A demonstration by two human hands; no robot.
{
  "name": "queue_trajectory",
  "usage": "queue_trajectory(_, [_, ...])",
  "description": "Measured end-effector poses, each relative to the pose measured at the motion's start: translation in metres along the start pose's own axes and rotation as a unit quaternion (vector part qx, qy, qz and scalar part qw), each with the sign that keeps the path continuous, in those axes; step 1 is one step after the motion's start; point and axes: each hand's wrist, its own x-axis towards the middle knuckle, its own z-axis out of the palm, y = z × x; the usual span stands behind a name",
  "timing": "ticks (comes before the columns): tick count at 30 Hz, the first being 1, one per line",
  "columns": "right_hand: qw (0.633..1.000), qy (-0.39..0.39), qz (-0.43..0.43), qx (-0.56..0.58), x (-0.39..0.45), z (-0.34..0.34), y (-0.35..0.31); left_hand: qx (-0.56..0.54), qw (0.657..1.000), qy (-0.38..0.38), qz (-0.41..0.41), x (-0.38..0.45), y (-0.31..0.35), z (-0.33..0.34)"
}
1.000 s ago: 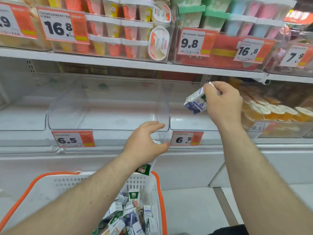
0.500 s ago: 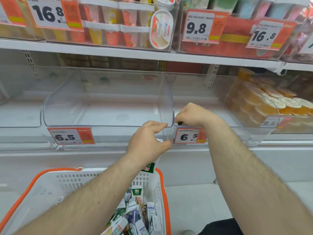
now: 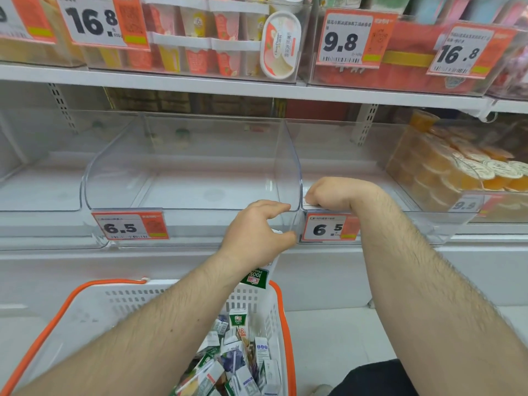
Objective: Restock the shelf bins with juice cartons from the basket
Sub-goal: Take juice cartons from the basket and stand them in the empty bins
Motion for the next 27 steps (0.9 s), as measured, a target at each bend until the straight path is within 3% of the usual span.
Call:
queue_trajectory(3, [1.000, -0.013, 0.005, 0.000, 0.000, 0.002, 0.002, -0.044, 0.999, 0.013, -0.015, -0.003, 0.003, -0.004])
queue_trajectory(8, [0.998, 0.030, 0.015, 0.052, -0.005, 0.004, 0.007, -0.129, 0.989, 0.064, -0.025, -0.009, 0.001, -0.015])
queue_trajectory(11, [0.980, 0.172, 0.036, 0.092, -0.009, 0.005, 0.010, -0.261, 0.960, 0.070, -0.075, -0.010, 0.002, -0.022])
queue_trajectory(13, [0.936, 0.324, 0.028, 0.137, -0.023, 0.003, 0.003, -0.319, 0.938, 0.078, -0.109, -0.013, 0.007, -0.026])
queue_trajectory(15, [0.885, 0.401, -0.033, 0.234, -0.047, 0.004, -0.011, -0.375, 0.913, 0.086, -0.135, -0.017, 0.011, -0.028])
queue_trajectory(16, [0.874, 0.384, -0.069, 0.288, -0.058, 0.007, -0.019, -0.405, 0.899, 0.089, -0.142, -0.019, 0.013, -0.029])
queue_trajectory(18, [0.882, 0.258, -0.129, 0.372, -0.078, 0.018, -0.032, -0.445, 0.878, 0.094, -0.151, -0.023, 0.017, -0.028])
queue_trajectory(21, [0.929, 0.057, -0.122, 0.344, -0.094, 0.038, -0.041, -0.501, 0.844, 0.092, -0.167, -0.028, 0.024, -0.028])
queue_trajectory(24, [0.950, 0.005, -0.106, 0.295, -0.101, 0.048, -0.044, -0.525, 0.827, 0.093, -0.177, -0.032, 0.031, -0.029])
queue_trajectory(27, [0.945, -0.024, -0.102, 0.311, -0.103, 0.052, -0.040, -0.538, 0.814, 0.107, -0.190, -0.032, 0.032, -0.030])
